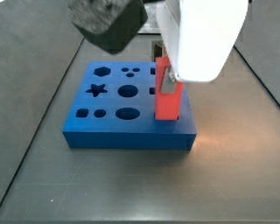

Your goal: Insert the rectangle object.

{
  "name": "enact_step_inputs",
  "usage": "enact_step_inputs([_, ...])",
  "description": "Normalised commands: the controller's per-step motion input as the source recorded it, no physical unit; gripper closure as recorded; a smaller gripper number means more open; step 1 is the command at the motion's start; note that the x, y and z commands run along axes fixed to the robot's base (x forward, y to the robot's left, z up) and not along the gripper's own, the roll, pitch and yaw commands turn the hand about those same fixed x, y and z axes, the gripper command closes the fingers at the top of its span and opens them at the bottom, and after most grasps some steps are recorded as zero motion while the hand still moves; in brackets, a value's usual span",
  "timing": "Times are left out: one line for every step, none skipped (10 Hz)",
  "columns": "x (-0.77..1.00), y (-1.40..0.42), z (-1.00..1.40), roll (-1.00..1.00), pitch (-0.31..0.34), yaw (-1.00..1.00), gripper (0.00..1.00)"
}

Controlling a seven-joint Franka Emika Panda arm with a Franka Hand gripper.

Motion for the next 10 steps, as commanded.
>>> enact_step_inputs([0.00, 0.00, -0.38, -0.11, -0.144, 0.00, 1.00])
enact_step_inputs([0.00, -0.13, -0.31, -0.04, -0.207, 0.00, 1.00])
enact_step_inputs([0.00, -0.22, -0.23, -0.02, -0.360, 0.00, 1.00])
enact_step_inputs([0.00, -0.23, -0.21, -0.06, -0.500, 0.00, 1.00])
enact_step_inputs([0.00, -0.25, -0.13, -0.07, -0.500, 0.01, 1.00])
enact_step_inputs([0.25, 0.00, 0.00, -0.14, -0.184, -0.03, 1.00])
enact_step_inputs([0.14, -0.06, -0.16, 0.00, -0.154, -0.09, 1.00])
enact_step_inputs([0.05, -0.05, -0.21, 0.01, -0.173, -0.08, 1.00])
enact_step_inputs([-0.03, 0.00, 0.00, 0.00, -0.029, 0.00, 1.00])
enact_step_inputs([0.00, 0.00, 0.00, 0.00, 0.000, 0.00, 1.00])
